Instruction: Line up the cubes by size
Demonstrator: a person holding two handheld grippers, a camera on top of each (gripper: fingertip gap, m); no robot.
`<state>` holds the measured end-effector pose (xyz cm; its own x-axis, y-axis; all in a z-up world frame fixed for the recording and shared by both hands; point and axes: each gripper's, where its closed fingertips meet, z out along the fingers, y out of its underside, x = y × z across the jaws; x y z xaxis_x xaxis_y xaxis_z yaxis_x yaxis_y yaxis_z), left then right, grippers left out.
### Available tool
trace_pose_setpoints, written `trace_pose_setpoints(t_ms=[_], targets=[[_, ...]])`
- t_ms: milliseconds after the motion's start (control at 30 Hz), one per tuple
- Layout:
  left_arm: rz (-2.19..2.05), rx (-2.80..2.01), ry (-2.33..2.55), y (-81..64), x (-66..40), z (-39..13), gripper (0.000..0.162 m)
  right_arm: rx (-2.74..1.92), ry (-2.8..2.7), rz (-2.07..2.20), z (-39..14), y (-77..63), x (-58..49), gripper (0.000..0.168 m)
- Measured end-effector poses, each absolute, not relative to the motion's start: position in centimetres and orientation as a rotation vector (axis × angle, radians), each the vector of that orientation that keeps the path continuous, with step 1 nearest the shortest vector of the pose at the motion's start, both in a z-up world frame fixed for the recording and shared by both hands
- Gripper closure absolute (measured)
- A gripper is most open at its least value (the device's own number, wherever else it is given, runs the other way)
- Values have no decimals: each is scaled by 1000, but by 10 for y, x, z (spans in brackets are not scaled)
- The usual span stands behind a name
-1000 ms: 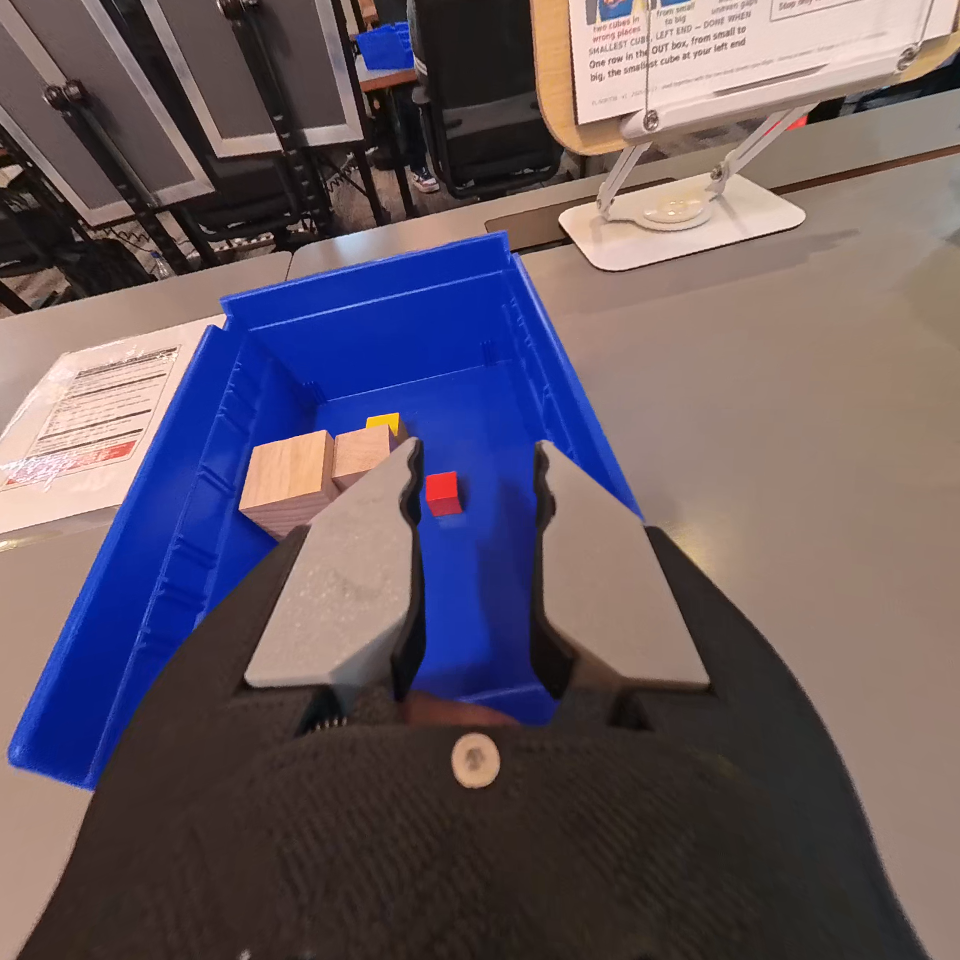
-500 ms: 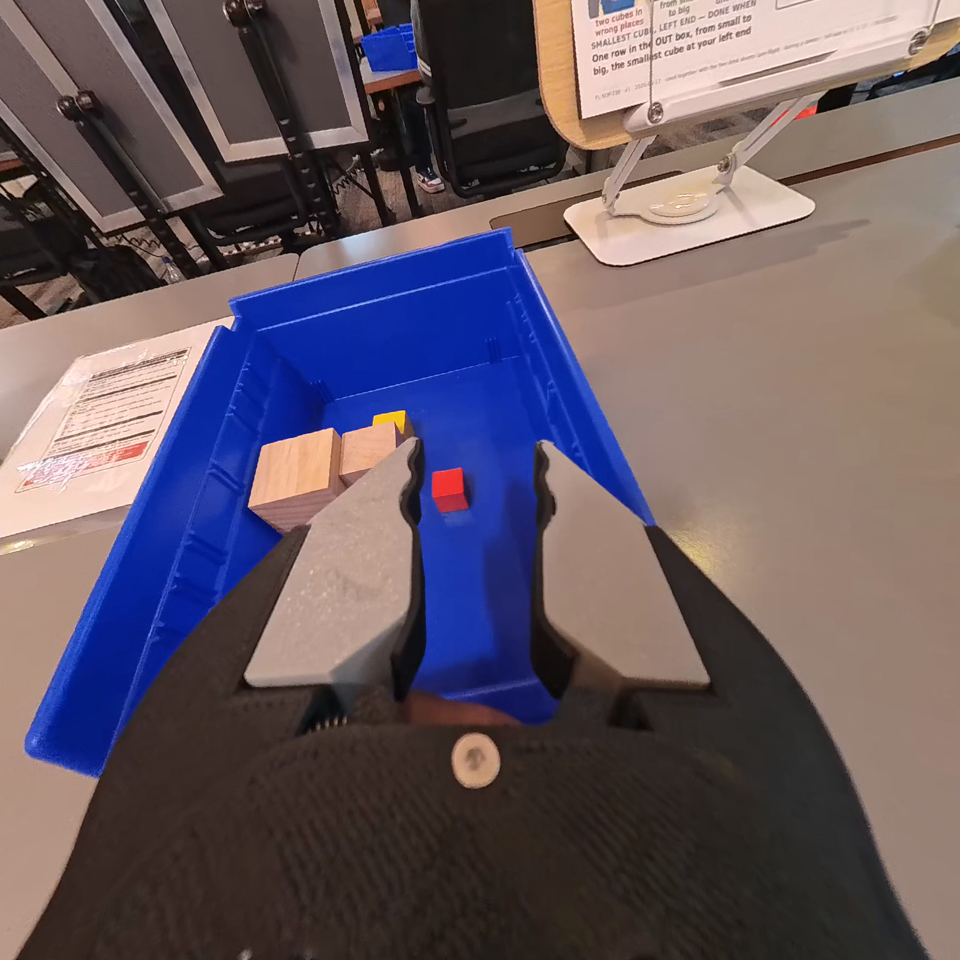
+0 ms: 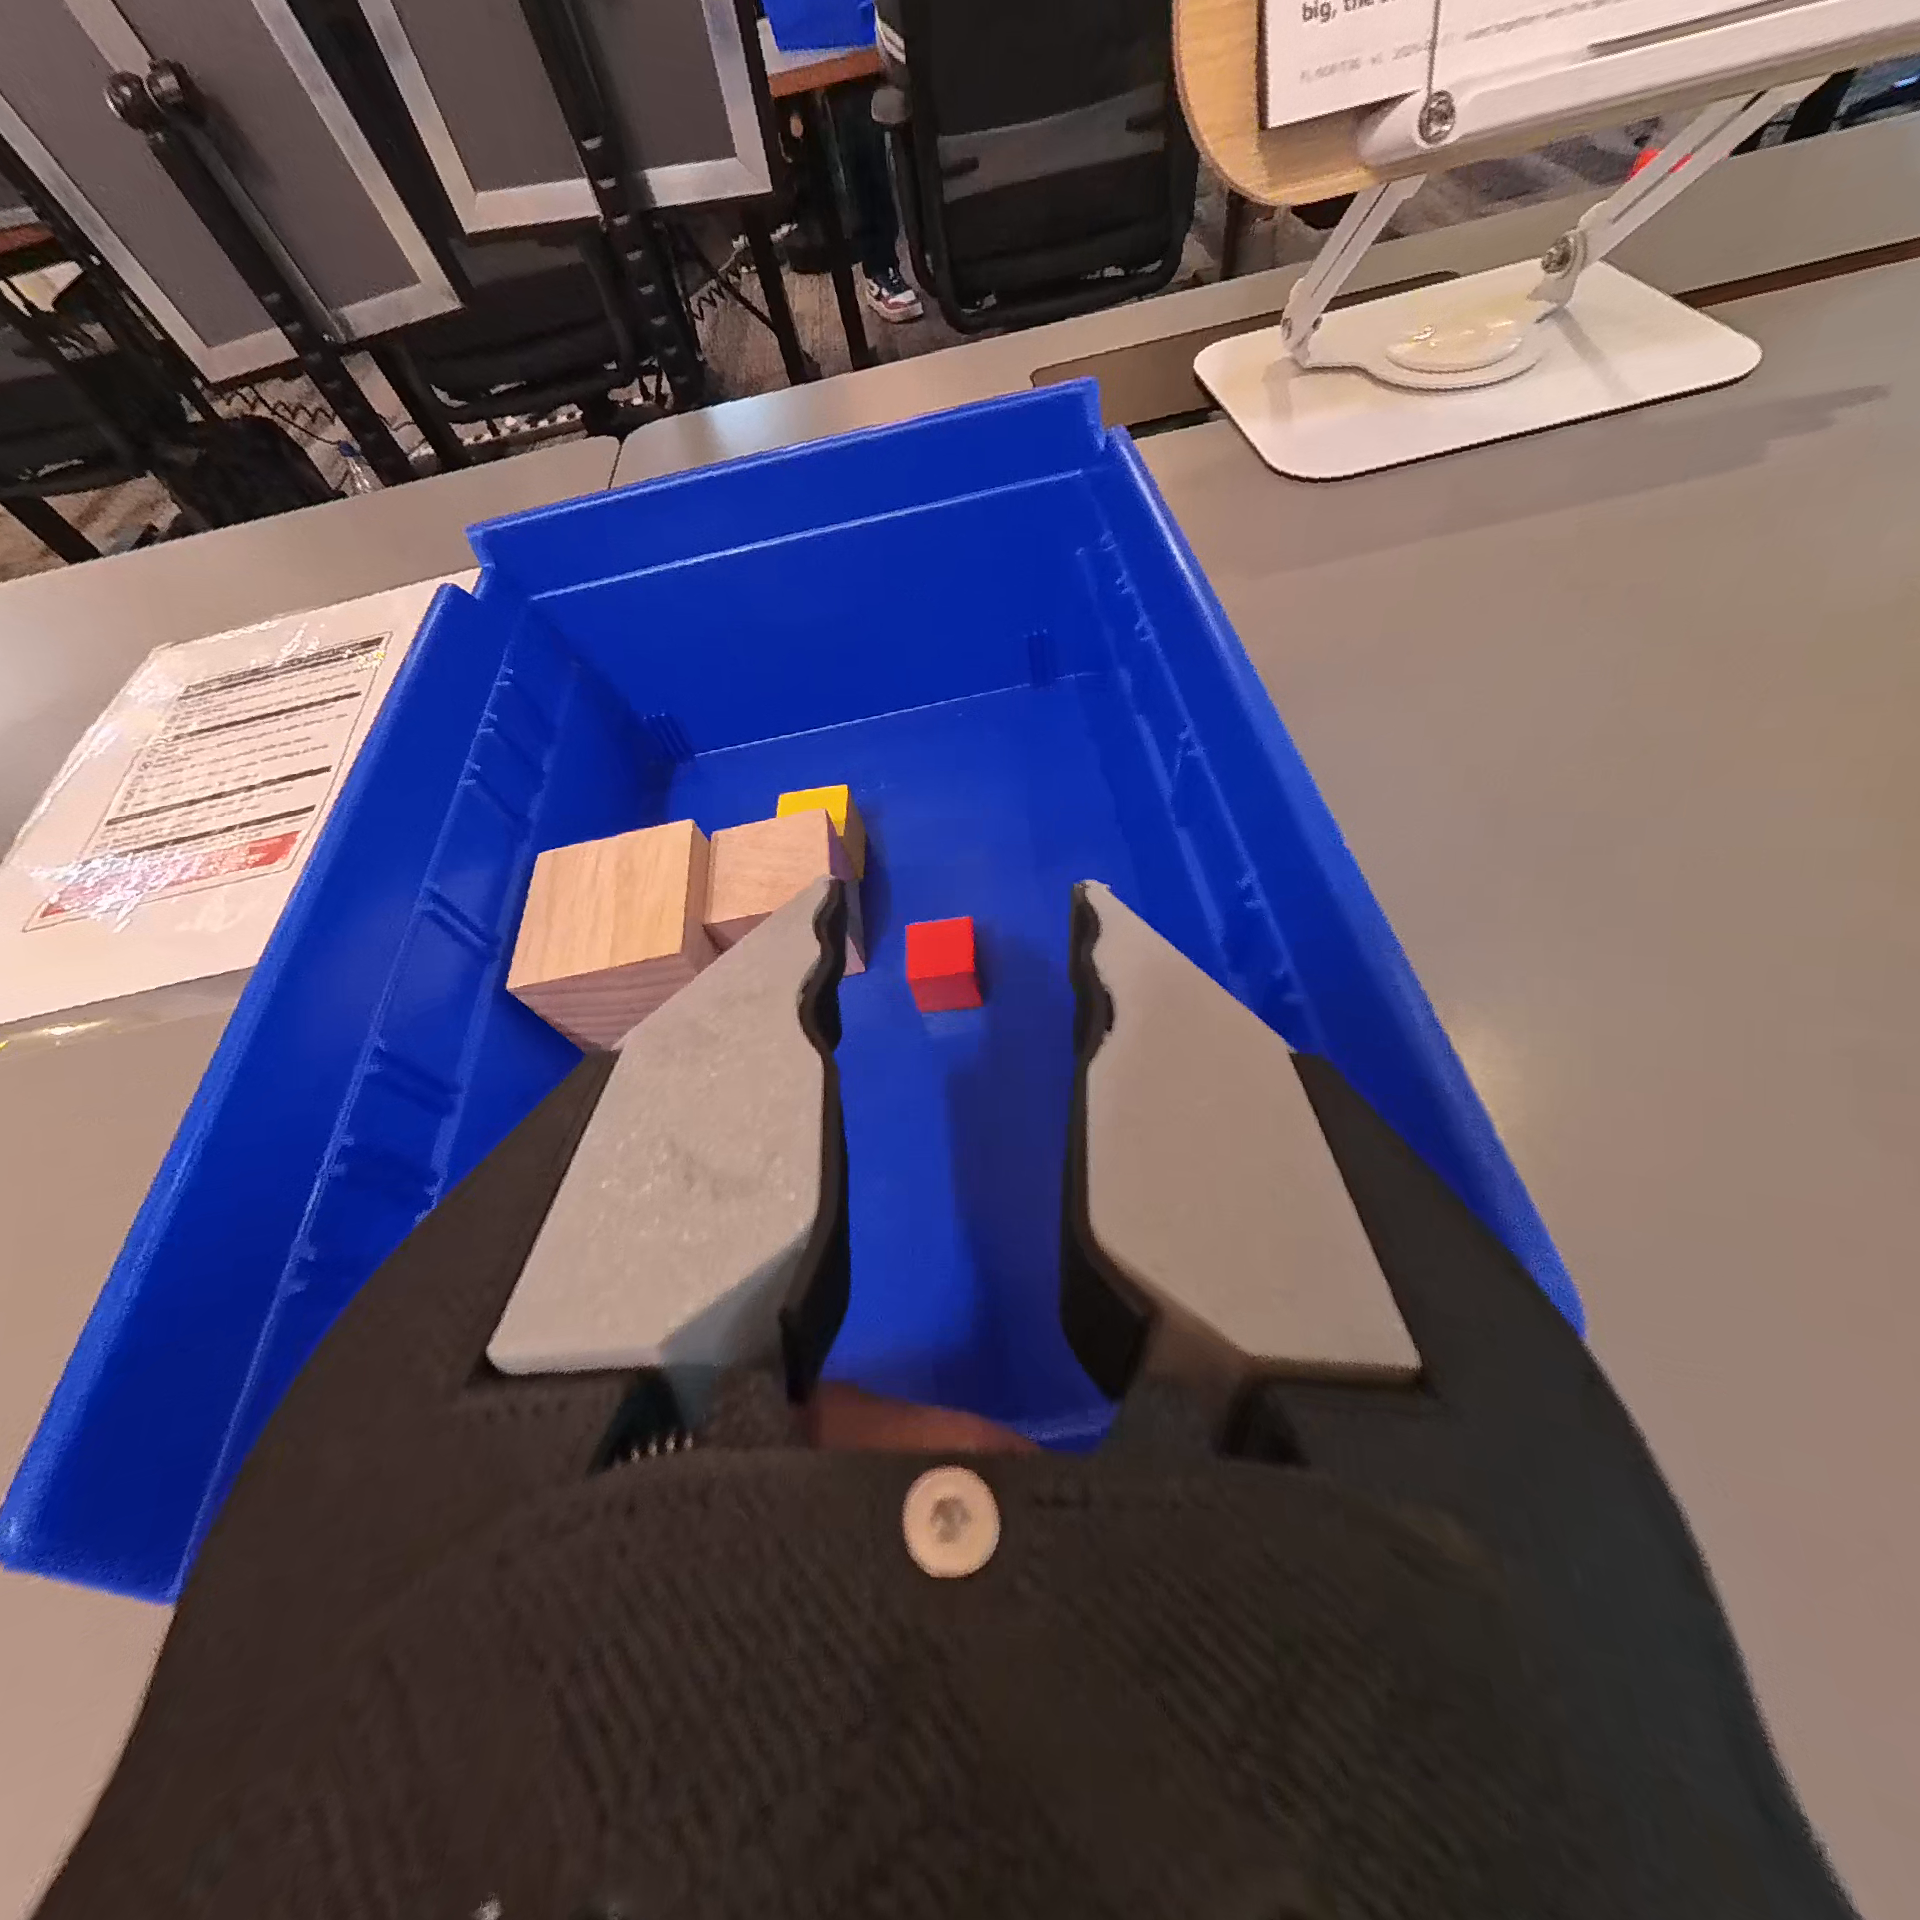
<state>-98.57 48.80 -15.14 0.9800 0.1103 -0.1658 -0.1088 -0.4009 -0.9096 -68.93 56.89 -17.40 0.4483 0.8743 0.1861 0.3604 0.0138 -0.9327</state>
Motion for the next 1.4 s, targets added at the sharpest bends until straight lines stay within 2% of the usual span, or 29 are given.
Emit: trace_pose_setpoints(t_ms=[500, 667, 833, 1167, 1233, 1300, 1400], targets=[[196, -1966, -33, 496, -993, -149, 120, -1566, -1114, 570, -173, 568, -690, 133], [203, -2103, 47, 512, -996, -173, 116, -1580, -1123, 573, -177, 568, -691, 133], [196, -2266, 116, 519, -1000, -194, 121, -1575, -1119, 568, -176, 568, -691, 133], [192, -2455, 130, 532, -1007, -219, 120, -1571, -1110, 570, -174, 568, -689, 133], [203, -2487, 122, 535, -1009, -224, 123, -1567, -1105, 573, -172, 568, -688, 133], [227, -2530, 118, 536, -1012, -230, 141, -1564, -1102, 576, -171, 567, -688, 133], [257, -2592, 143, 536, -1014, -240, 141, -1560, -1104, 573, -170, 567, -688, 133]])
